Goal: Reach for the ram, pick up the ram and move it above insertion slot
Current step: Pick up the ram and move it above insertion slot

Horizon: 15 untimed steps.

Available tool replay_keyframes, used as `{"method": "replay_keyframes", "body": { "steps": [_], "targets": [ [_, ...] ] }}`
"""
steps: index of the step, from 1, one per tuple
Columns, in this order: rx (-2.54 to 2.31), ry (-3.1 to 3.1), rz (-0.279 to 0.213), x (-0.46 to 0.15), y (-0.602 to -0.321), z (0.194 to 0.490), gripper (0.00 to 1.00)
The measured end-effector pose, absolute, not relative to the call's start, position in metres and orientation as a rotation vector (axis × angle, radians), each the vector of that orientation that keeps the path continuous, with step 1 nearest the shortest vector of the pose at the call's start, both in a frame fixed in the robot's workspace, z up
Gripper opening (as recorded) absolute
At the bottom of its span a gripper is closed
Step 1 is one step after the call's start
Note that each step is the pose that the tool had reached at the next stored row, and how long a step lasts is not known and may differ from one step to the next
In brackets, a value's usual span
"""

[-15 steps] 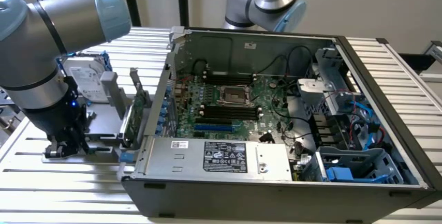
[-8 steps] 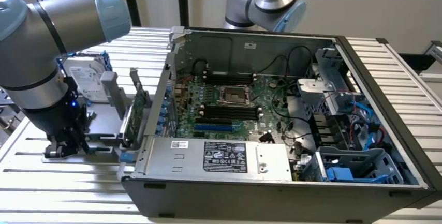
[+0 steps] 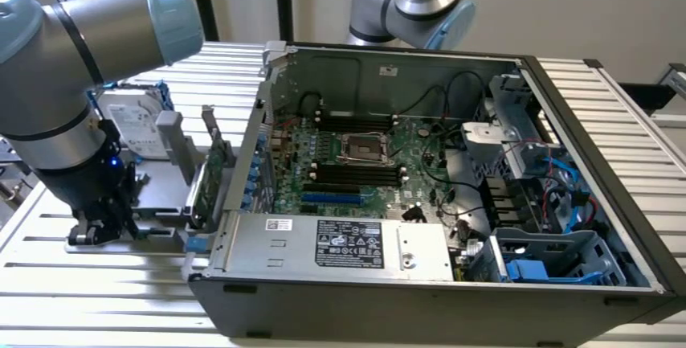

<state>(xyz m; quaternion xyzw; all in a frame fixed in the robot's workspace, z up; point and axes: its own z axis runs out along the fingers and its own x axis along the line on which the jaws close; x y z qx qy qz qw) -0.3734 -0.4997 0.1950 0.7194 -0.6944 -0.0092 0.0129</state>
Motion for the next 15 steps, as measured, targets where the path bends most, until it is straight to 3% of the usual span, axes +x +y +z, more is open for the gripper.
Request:
{"method": "replay_keyframes", "body": {
  "steps": [15],
  "targets": [
    [2.242, -2.164, -0.029, -0.373, -0.500, 0.211, 0.13]
  ]
}}
